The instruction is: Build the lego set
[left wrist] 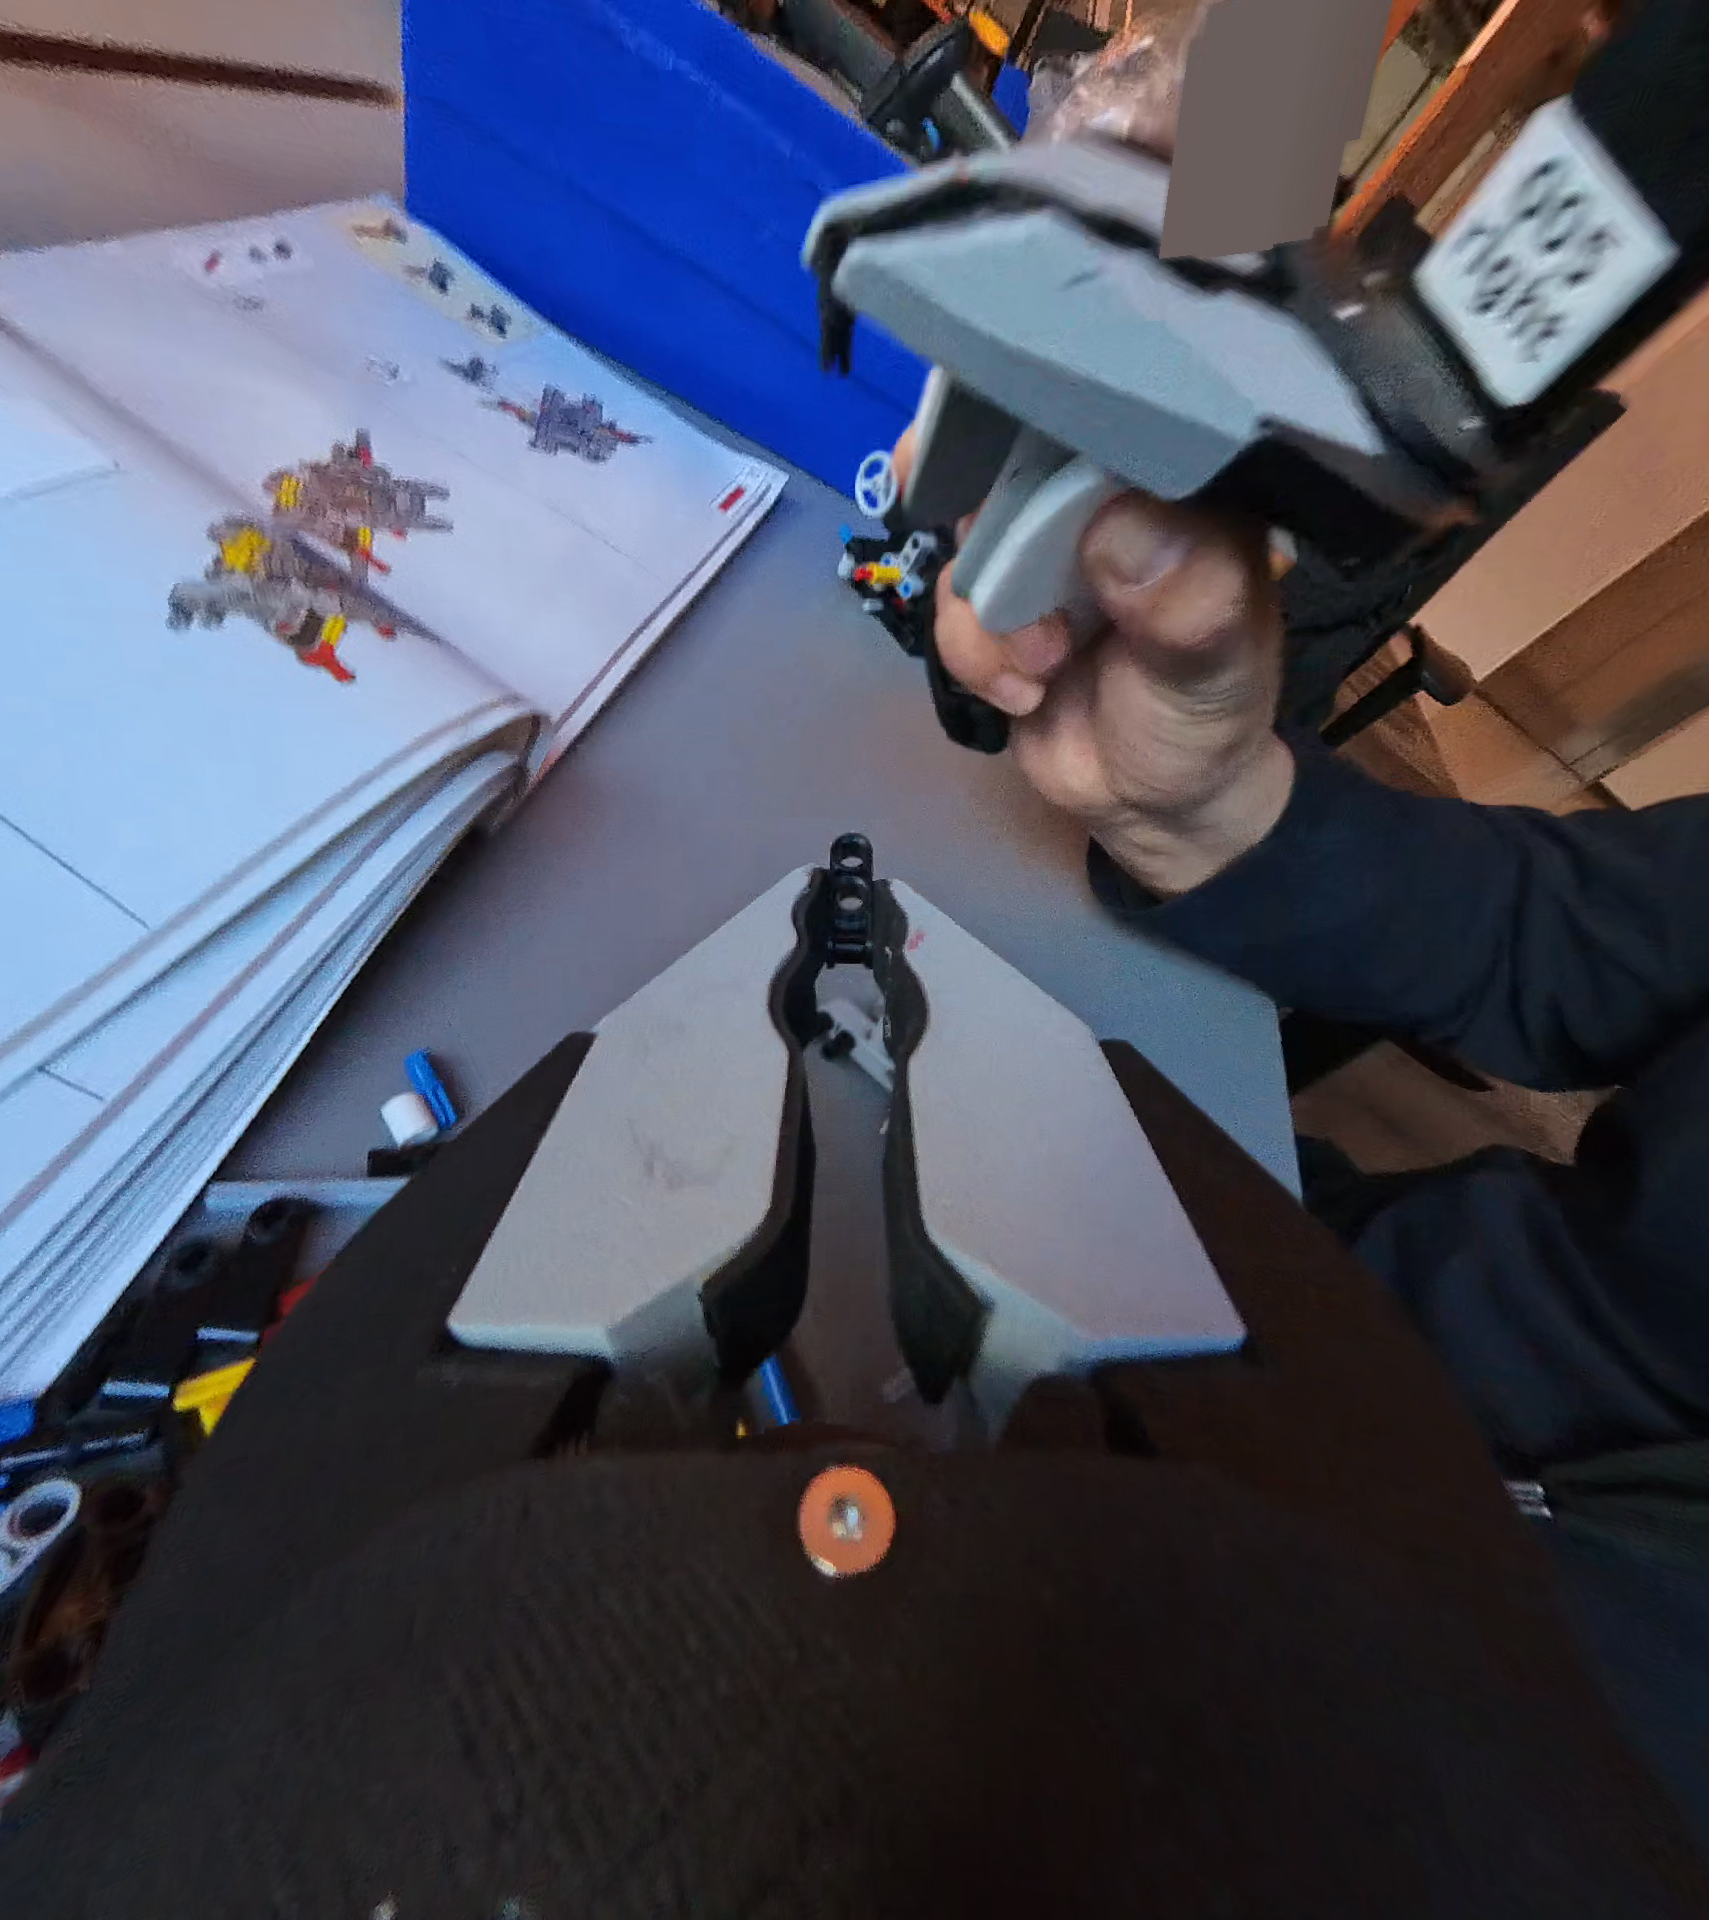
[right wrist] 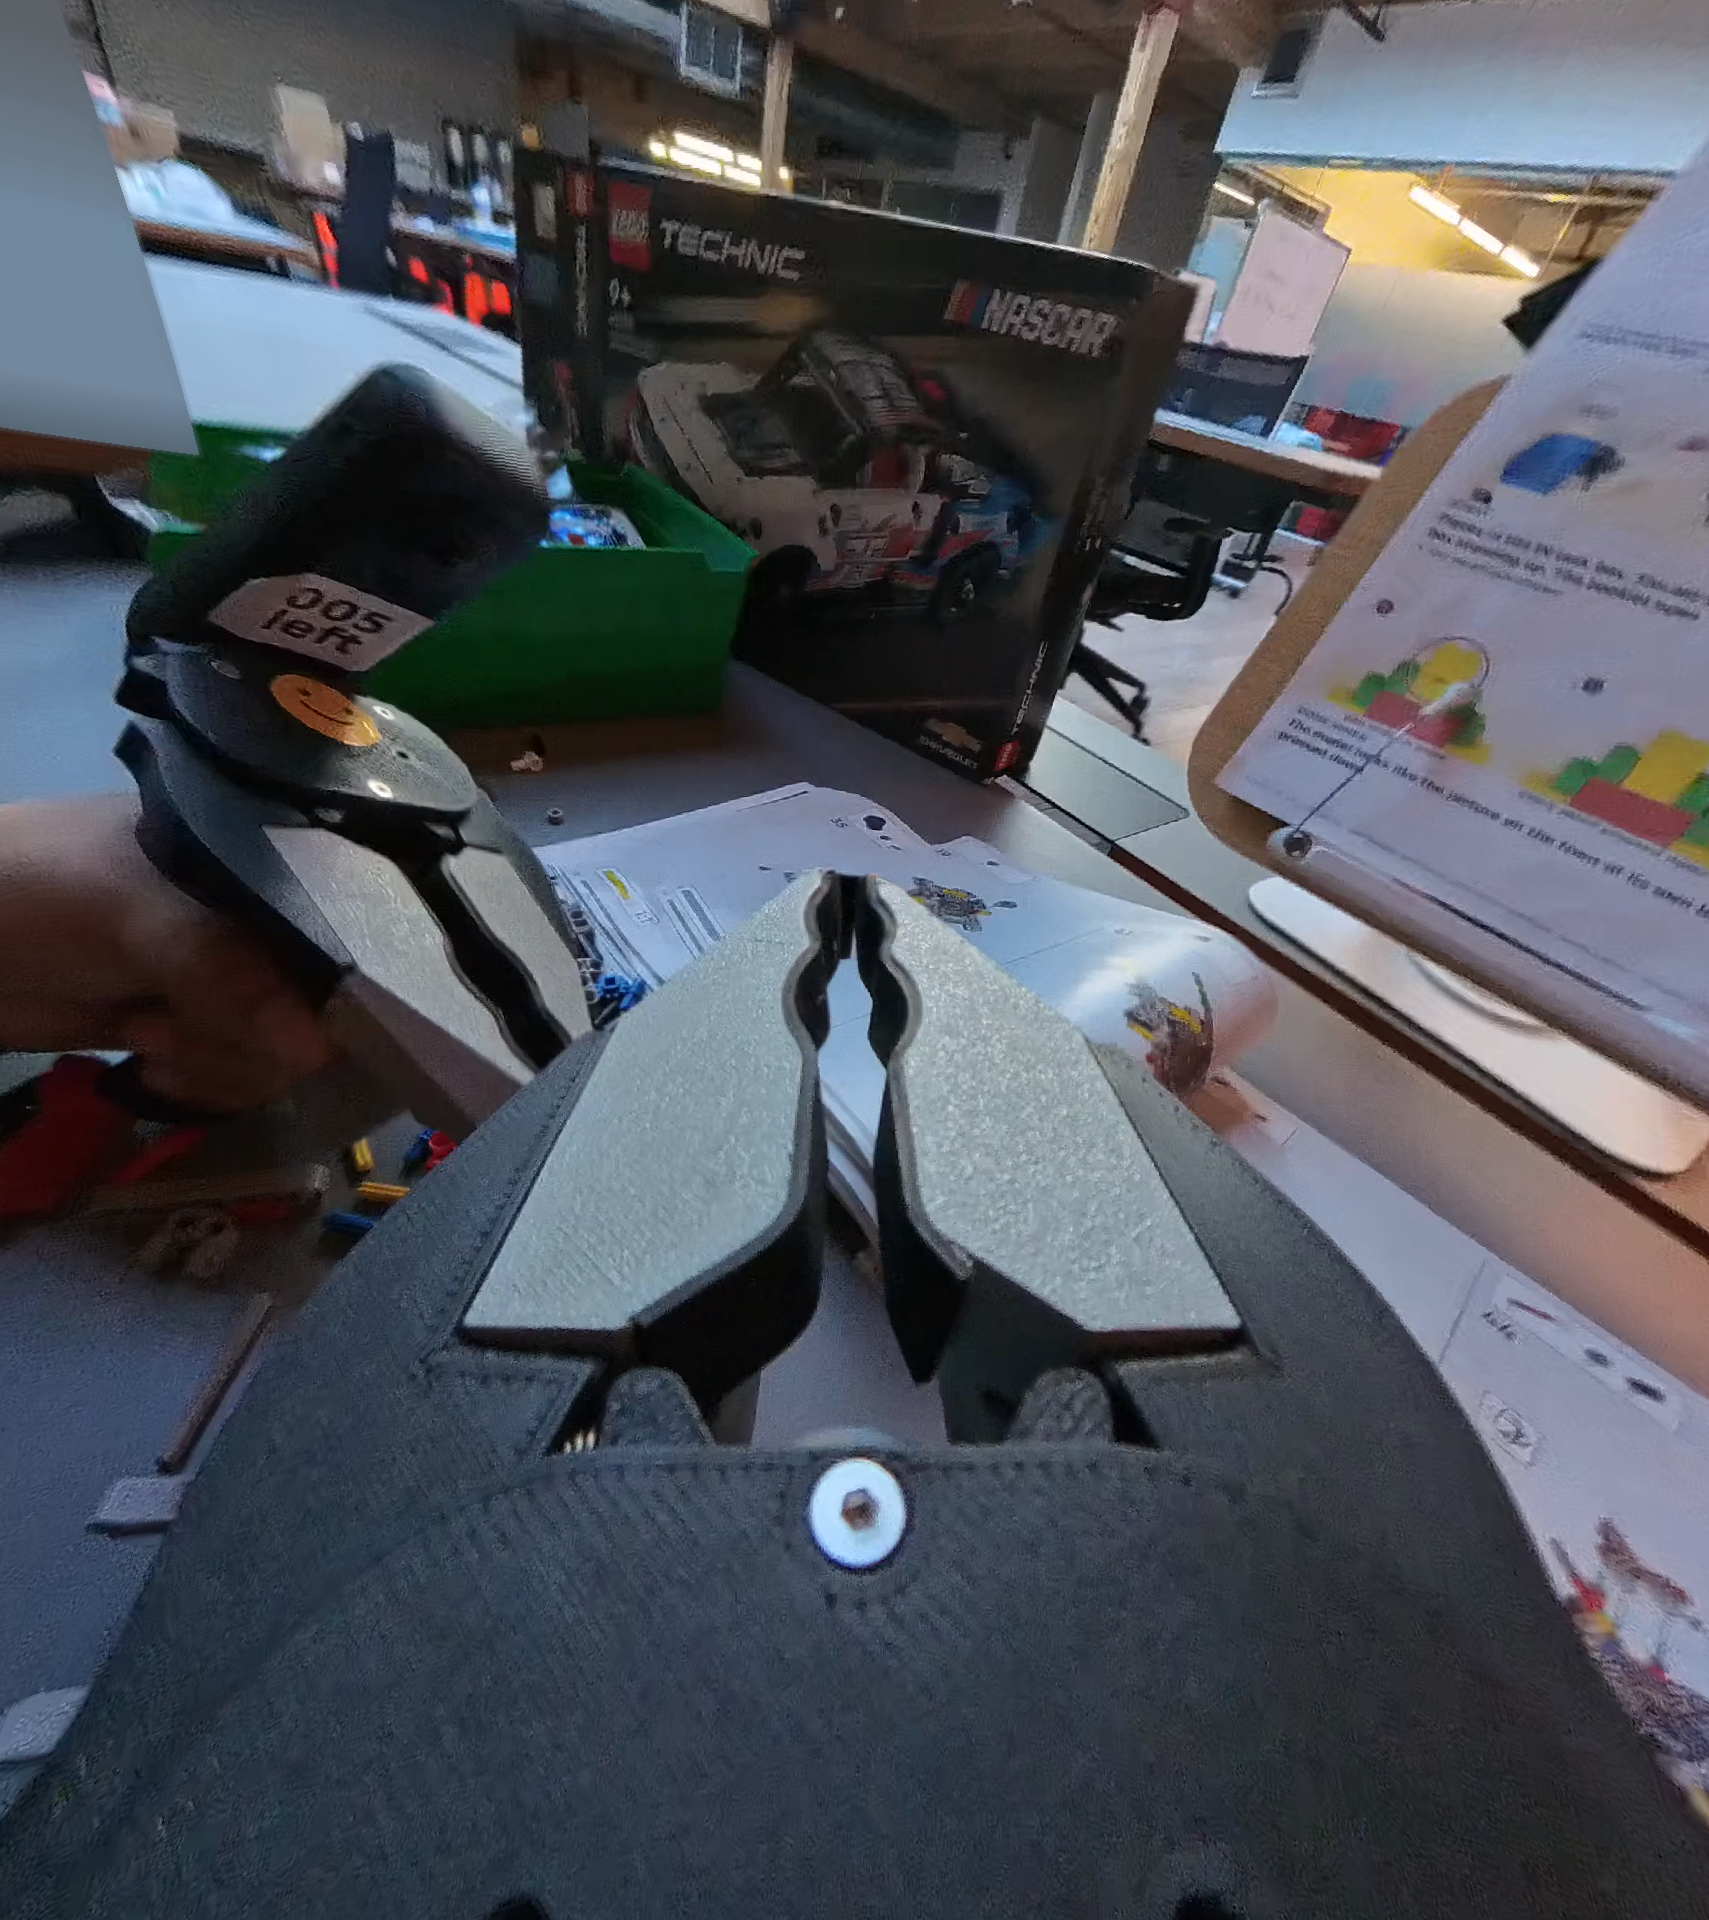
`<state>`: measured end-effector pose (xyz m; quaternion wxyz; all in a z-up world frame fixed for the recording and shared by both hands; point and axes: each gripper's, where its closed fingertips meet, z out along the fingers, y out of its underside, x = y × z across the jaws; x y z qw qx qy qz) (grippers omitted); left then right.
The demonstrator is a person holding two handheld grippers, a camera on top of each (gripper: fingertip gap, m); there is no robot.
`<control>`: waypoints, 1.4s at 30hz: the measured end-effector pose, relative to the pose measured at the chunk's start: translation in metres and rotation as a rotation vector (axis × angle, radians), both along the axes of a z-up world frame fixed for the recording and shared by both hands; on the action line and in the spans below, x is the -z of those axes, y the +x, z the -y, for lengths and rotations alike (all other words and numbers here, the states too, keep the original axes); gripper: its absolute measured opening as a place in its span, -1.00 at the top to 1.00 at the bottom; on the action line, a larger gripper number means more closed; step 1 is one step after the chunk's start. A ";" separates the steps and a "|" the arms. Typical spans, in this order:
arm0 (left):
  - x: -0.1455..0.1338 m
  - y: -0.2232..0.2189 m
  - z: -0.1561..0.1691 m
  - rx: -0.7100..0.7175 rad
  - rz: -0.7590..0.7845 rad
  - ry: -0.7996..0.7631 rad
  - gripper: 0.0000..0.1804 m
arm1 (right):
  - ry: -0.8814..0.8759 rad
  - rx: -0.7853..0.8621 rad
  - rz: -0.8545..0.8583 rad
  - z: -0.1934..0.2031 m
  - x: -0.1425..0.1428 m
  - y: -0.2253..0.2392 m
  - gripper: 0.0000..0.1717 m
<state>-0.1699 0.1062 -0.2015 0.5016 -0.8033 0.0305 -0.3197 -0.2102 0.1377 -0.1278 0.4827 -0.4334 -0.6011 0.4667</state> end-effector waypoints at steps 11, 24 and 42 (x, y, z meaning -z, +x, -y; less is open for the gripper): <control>-0.014 -0.007 0.004 -0.015 0.002 0.033 0.94 | -0.351 -0.398 0.178 0.023 0.029 0.013 1.00; 0.012 -0.007 0.004 -0.007 -0.343 -0.008 0.93 | -0.409 -0.396 0.447 0.008 0.072 0.031 1.00; 0.072 0.002 -0.016 0.117 -0.650 -0.251 0.89 | -0.315 -0.315 0.463 -0.008 0.091 0.030 1.00</control>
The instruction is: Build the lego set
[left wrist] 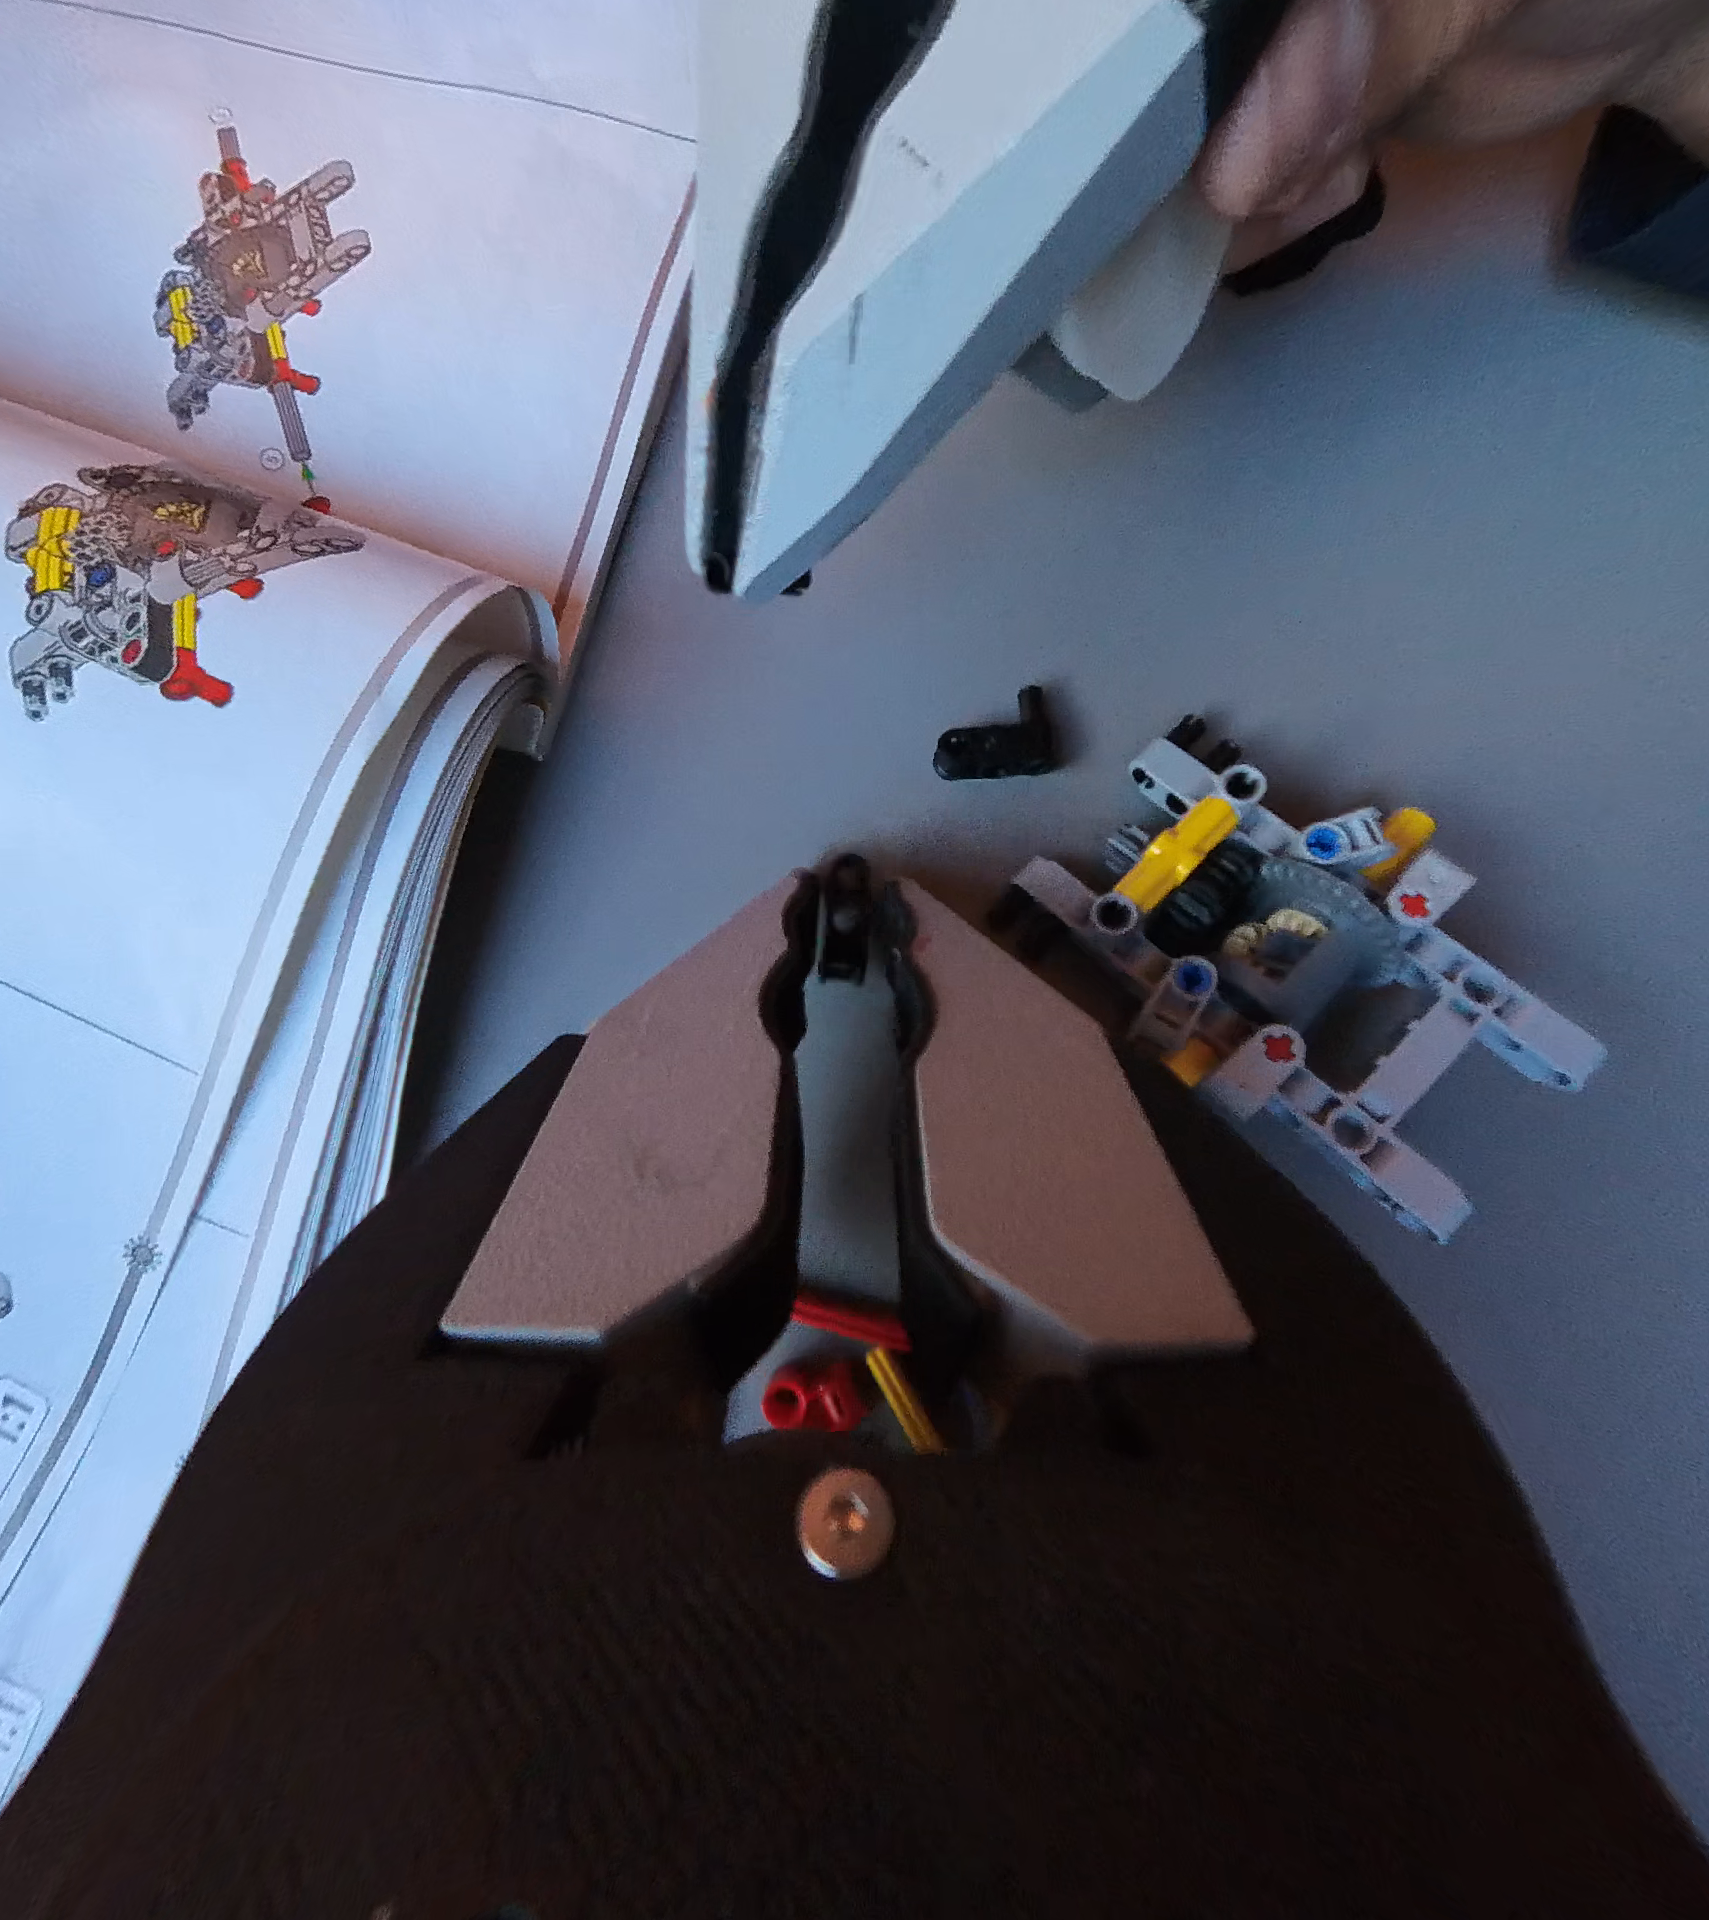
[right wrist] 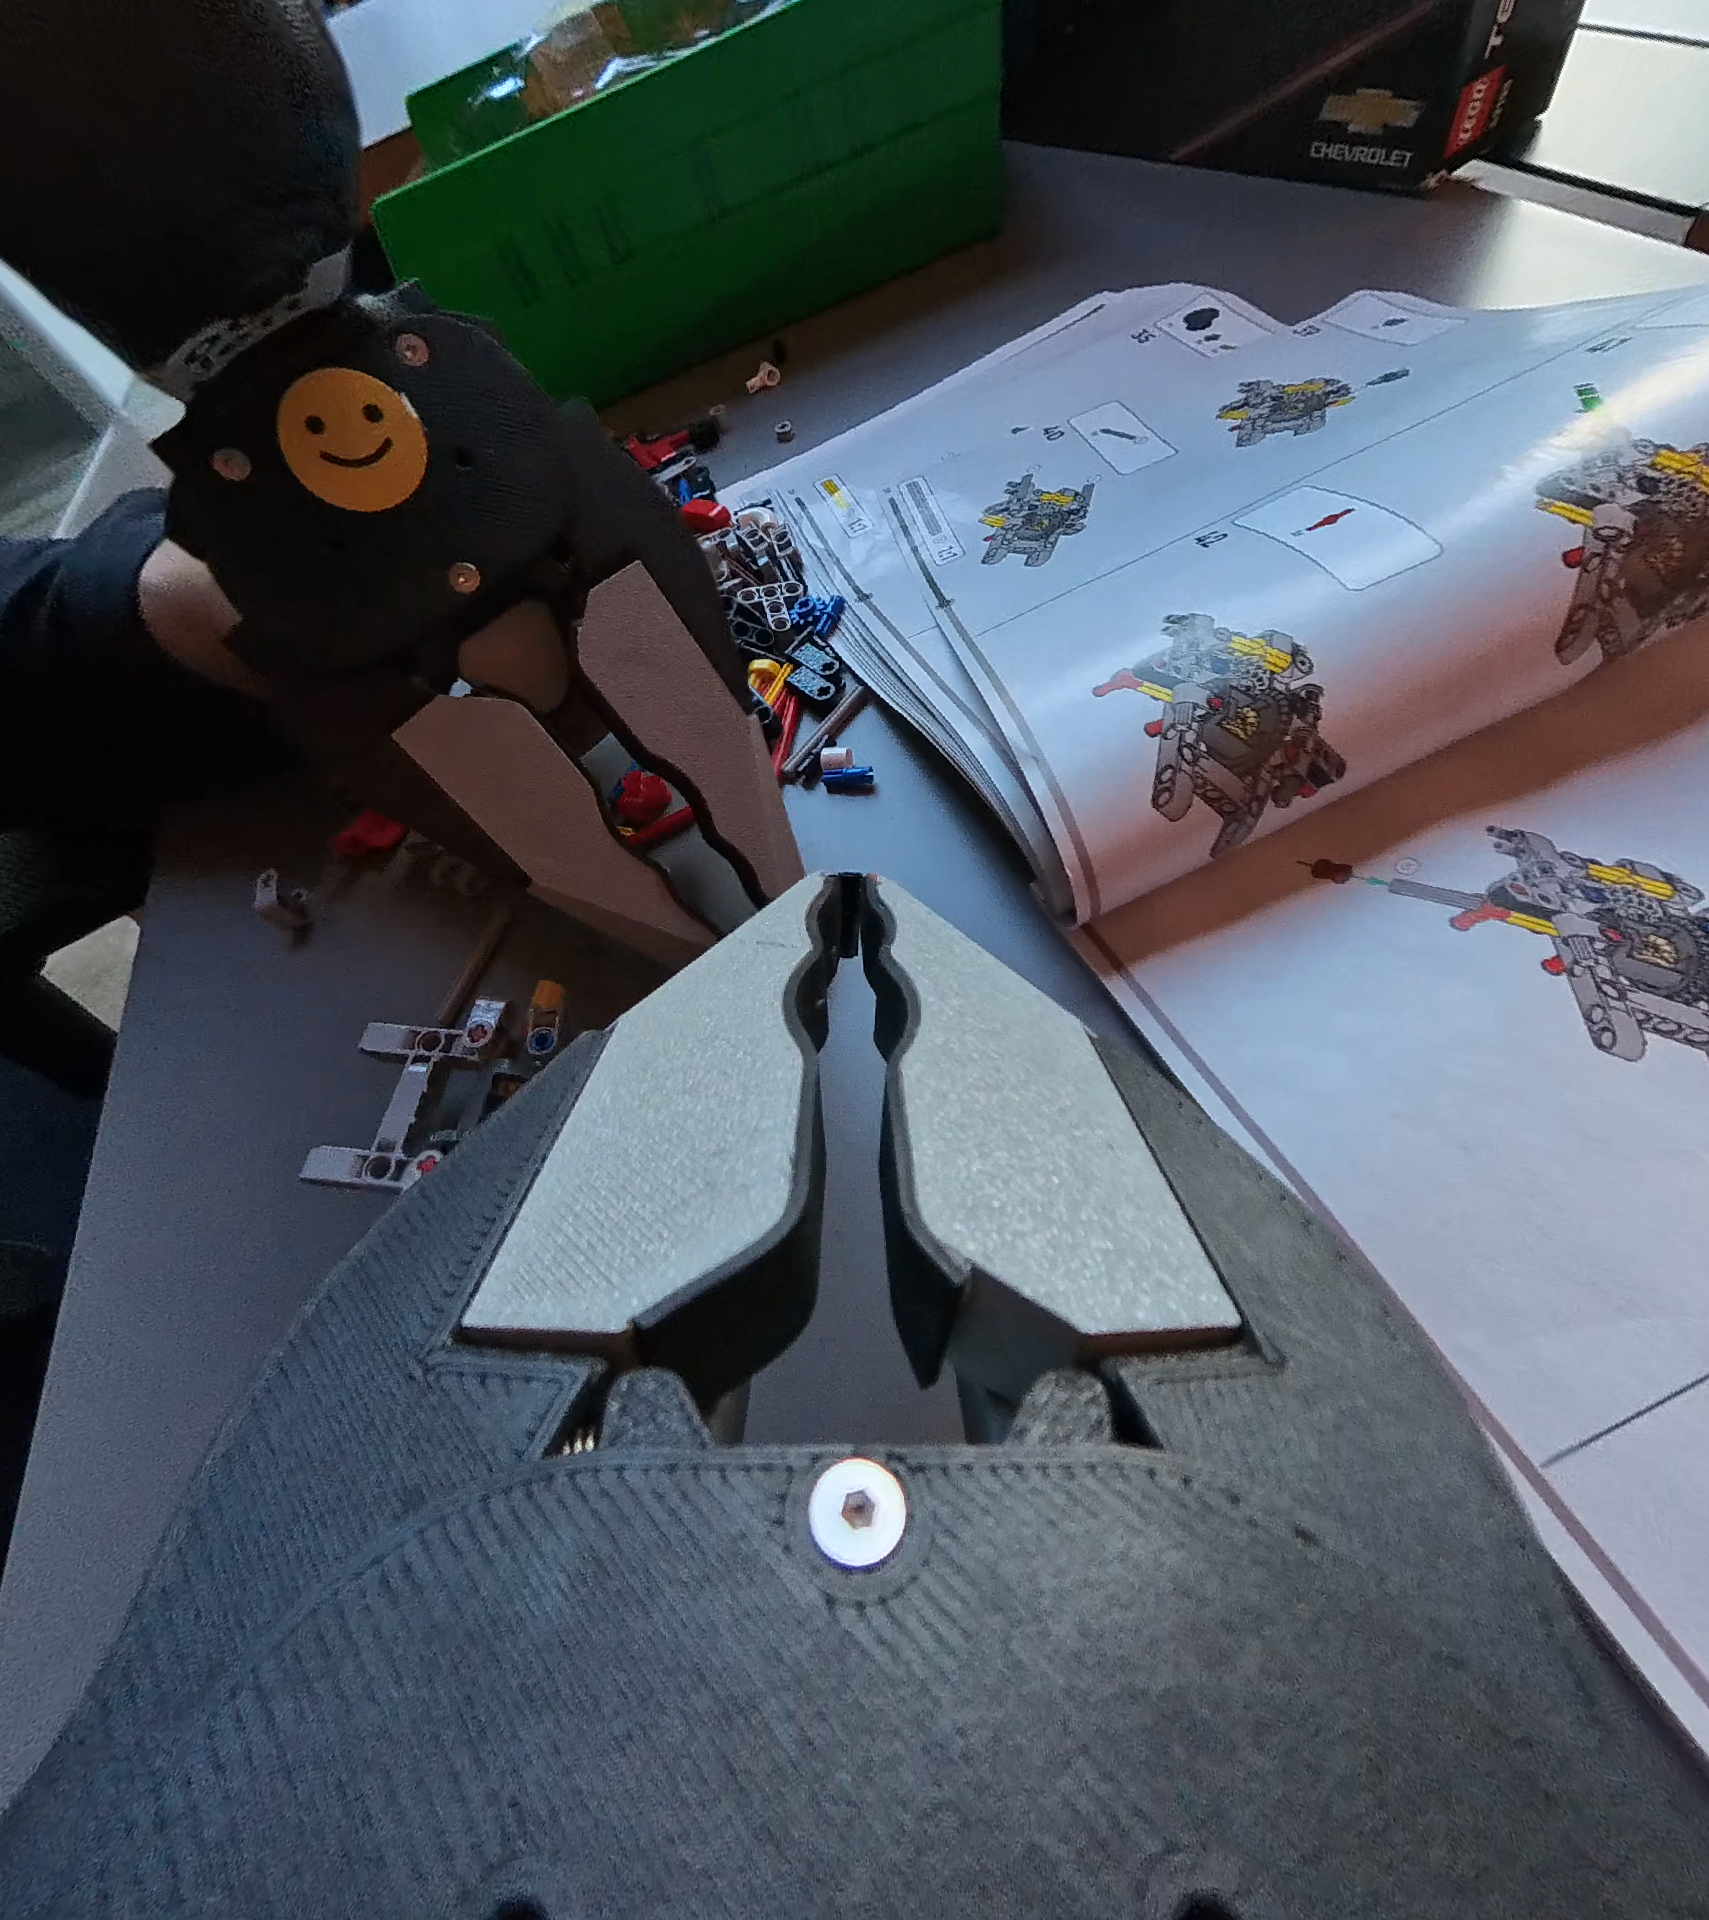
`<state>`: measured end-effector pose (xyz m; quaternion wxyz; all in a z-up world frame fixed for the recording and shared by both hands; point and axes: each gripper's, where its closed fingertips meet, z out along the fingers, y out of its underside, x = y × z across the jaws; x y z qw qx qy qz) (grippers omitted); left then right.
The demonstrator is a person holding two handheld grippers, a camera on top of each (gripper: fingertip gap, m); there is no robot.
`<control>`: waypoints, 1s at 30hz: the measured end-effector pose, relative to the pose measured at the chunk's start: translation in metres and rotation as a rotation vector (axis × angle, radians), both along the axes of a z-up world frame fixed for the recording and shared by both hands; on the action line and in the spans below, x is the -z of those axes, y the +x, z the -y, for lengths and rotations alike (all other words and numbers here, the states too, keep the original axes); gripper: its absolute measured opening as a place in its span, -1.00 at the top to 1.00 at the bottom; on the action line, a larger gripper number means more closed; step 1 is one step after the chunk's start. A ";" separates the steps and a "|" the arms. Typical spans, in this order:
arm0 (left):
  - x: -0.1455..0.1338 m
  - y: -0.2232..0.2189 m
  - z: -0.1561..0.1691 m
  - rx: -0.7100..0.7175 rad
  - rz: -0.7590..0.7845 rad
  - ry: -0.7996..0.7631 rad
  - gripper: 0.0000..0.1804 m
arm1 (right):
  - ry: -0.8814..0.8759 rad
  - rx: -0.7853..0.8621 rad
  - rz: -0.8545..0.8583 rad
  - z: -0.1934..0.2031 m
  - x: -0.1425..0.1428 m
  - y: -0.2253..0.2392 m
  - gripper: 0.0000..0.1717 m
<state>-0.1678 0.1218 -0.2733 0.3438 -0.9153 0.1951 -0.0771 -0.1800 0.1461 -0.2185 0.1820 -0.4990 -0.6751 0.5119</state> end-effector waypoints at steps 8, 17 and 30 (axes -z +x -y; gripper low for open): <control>-0.001 -0.005 0.011 0.047 0.005 -0.037 0.66 | -0.003 0.024 -0.019 -0.014 -0.004 0.009 1.00; -0.019 -0.028 0.035 0.033 0.031 -0.008 0.63 | -0.124 0.009 -0.150 -0.009 -0.029 0.005 1.00; -0.067 -0.093 0.046 -0.241 0.136 0.208 0.75 | -0.187 0.104 -0.361 -0.025 -0.053 -0.009 1.00</control>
